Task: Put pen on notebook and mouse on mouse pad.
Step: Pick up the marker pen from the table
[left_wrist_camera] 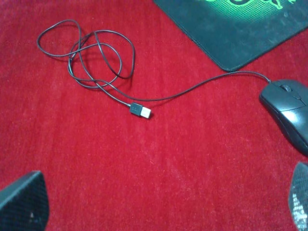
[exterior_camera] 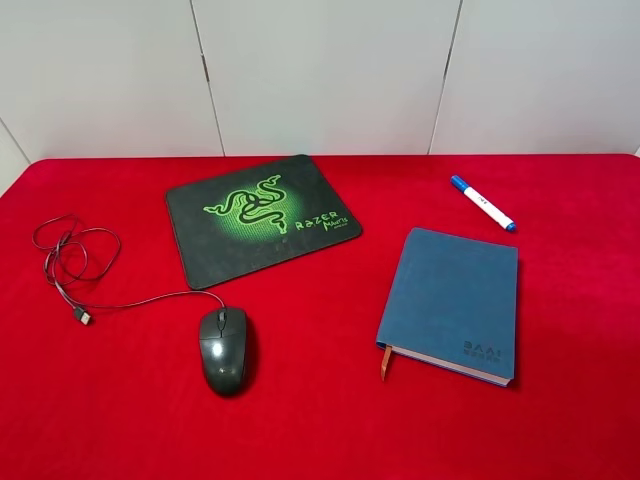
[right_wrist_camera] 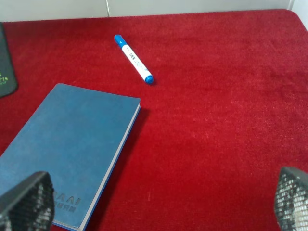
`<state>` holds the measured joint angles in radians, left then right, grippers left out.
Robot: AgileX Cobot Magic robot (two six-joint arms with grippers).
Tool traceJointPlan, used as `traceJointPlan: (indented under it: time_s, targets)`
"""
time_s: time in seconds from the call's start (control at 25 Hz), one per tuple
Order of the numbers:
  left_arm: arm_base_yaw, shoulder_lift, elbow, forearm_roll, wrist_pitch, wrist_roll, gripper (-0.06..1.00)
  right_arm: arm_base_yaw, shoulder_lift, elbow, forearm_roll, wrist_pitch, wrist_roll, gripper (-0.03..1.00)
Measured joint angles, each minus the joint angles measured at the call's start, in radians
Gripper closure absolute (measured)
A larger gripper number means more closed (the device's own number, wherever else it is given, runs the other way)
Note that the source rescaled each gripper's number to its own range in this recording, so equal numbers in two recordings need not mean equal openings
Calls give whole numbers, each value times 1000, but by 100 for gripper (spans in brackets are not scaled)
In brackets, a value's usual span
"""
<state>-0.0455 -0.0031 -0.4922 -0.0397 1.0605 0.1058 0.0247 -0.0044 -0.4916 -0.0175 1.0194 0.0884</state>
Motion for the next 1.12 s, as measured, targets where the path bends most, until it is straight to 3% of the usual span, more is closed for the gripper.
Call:
traceJointPlan:
  time_s: [0.68, 1.12]
  targets:
    - [0, 0, 0, 0, 0, 0, -6, 0, 35, -10, 17, 4, 0, -3]
    - [0, 0, 0, 0, 0, 0, -6, 0, 431, -272, 17, -9, -31, -3]
